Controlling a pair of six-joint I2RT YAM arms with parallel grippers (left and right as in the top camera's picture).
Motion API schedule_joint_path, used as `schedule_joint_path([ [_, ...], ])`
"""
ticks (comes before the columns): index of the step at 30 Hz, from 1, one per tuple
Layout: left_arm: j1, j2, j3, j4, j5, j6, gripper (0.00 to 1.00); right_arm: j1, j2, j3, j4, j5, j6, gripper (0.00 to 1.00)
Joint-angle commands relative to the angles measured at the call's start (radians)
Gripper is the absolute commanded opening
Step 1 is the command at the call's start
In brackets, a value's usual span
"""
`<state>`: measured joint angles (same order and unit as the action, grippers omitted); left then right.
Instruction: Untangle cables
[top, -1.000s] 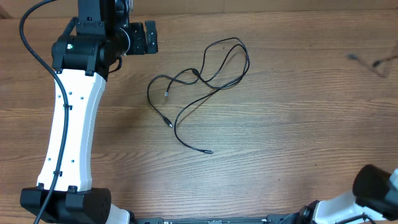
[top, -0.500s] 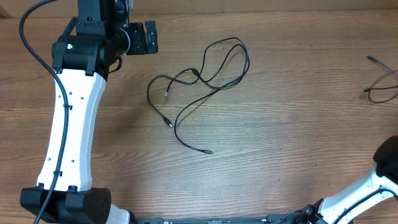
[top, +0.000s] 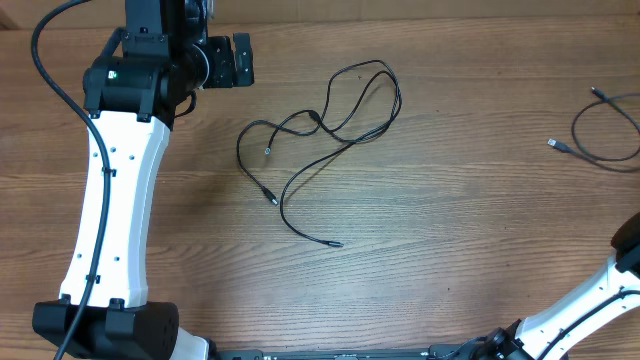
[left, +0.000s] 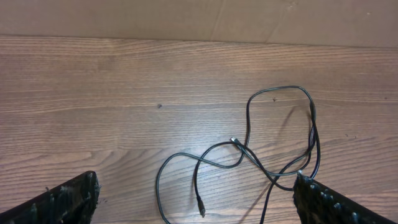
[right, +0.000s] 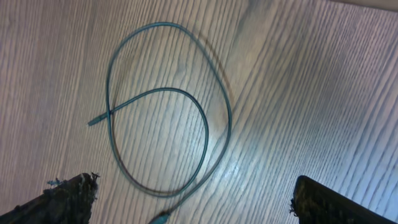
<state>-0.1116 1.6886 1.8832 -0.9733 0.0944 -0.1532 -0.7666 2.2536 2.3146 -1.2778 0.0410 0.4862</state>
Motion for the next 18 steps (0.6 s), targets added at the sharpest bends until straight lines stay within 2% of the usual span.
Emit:
schedule_joint_path([
  [1,-0.006,0.0,0.006,0.001,0.01,0.018,1.0,-0.003,-0.004,0.002,-0.019,-0.015,-0.005,1.0],
  [4,-0.006,0.0,0.006,0.001,0.01,0.017,1.0,-0.003,-0.005,0.002,-0.044,-0.093,-0.039,1.0],
  [11,-0.006,0.0,0.006,0.001,0.01,0.018,1.0,0.029,-0.005,0.002,-0.08,-0.509,-0.303,1.0],
  [12,-0.006,0.0,0.006,0.001,0.01,0.018,1.0,0.071,-0.004,0.002,-0.12,-0.593,-0.367,1.0],
  [18,-0.006,0.0,0.006,0.001,0.01,0.018,1.0,0.27,-0.004,0.002,-0.186,-0.594,-0.357,1.0],
])
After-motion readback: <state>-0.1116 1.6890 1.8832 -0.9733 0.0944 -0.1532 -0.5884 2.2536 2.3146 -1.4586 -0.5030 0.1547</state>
